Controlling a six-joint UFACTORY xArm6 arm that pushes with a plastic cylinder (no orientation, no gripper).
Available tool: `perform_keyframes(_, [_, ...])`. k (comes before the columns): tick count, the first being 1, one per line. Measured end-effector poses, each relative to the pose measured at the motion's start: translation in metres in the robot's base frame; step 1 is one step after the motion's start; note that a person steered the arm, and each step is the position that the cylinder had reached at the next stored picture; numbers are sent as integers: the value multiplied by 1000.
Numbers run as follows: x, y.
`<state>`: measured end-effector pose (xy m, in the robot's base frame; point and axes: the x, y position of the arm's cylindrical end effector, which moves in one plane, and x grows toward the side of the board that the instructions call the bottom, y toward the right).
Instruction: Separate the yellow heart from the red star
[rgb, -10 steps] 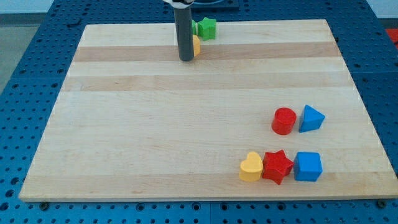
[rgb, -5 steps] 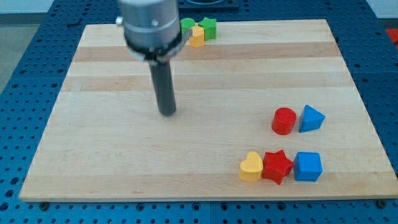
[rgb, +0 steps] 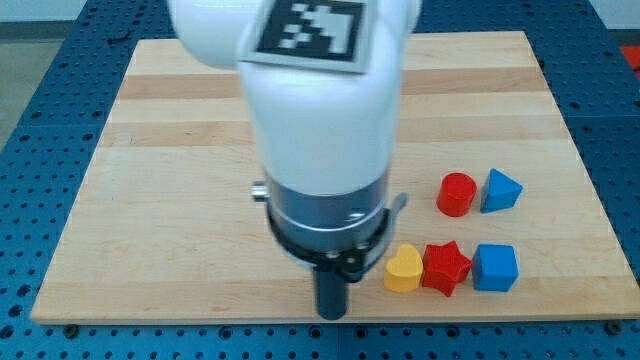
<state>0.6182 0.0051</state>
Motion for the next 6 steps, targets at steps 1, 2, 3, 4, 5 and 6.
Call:
perform_keyframes(1, [0, 46])
perform_keyframes(2, [0, 75])
perform_keyframes(3, [-7, 72])
perform_keyframes(4, [-35, 62])
perform_keyframes(5, [-67, 56])
perform_keyframes(6, [-98, 49])
